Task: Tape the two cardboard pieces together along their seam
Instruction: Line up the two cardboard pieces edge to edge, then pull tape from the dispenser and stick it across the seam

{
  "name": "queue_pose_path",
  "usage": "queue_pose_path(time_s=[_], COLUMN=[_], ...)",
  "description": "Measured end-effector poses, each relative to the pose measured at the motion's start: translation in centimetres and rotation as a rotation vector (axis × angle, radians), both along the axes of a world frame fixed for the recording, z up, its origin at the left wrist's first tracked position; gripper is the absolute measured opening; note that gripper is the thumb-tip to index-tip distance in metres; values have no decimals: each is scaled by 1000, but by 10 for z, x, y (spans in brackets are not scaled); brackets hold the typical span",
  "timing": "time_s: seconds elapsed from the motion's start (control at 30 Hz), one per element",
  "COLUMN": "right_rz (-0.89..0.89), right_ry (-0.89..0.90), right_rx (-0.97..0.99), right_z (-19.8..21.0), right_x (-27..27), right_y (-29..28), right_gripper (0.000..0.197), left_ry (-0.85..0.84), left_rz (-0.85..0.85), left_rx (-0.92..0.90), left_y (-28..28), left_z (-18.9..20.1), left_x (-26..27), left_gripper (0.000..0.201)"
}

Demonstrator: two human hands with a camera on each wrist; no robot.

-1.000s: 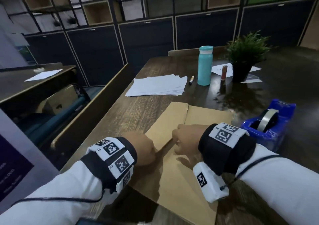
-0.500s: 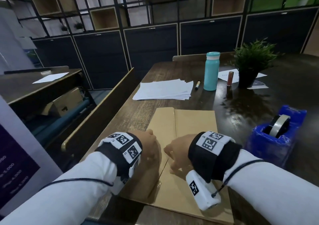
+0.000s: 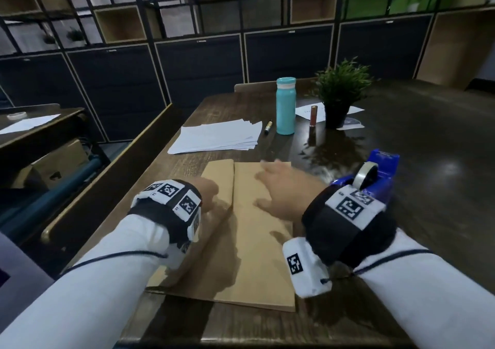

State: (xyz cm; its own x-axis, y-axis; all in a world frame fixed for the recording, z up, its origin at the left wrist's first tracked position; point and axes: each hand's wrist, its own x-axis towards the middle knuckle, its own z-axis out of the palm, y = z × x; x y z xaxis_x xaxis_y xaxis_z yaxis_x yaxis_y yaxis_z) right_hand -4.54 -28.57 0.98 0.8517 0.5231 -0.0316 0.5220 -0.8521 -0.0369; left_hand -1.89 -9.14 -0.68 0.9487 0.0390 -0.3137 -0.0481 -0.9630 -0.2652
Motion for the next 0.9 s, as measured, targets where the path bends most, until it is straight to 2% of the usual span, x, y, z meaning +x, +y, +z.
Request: queue_pose_path(time_s=[0.03,0.13,0.2,0.27,0.4,0.6,0.77,0.87,0.9], right_rz=[-42,-195,-290,-340,-479,-625,-636,-663,-673], right_ry=[-80,-210,-178,-133,-90,81,36,-39,-25], right_rx=[34,141,216,223,288,241,281,231,236], right_z=[7,17,16,10,3,-1,5,-1,-1], right_x=[1,3,7,20,51,62,61,71,69], right_y=[-12,-51,-73,-94,-126,-139,-133,-143,-146], right_gripper=[62,61,59,57,55,68,62,73,71], left_ry=[-99,-292,-312,-230,-52,-139,-173,-123,-104], left_rz=[-25,-188,-296,-379,-439,-387,-425,-456,-462], left_rx=[-83,-313,-437,-503,-545,-439,-361,-346,-344], left_y=[-14,-70,-108,-140,-178,-185,-184,-174,-167], left_z=[9,31,42,47,43,19,20,32,36], left_x=[-1,-9,-17,-24,-28,-19,-14,-5,-1], left_gripper=[38,39,38,37,47,57,59,59,60])
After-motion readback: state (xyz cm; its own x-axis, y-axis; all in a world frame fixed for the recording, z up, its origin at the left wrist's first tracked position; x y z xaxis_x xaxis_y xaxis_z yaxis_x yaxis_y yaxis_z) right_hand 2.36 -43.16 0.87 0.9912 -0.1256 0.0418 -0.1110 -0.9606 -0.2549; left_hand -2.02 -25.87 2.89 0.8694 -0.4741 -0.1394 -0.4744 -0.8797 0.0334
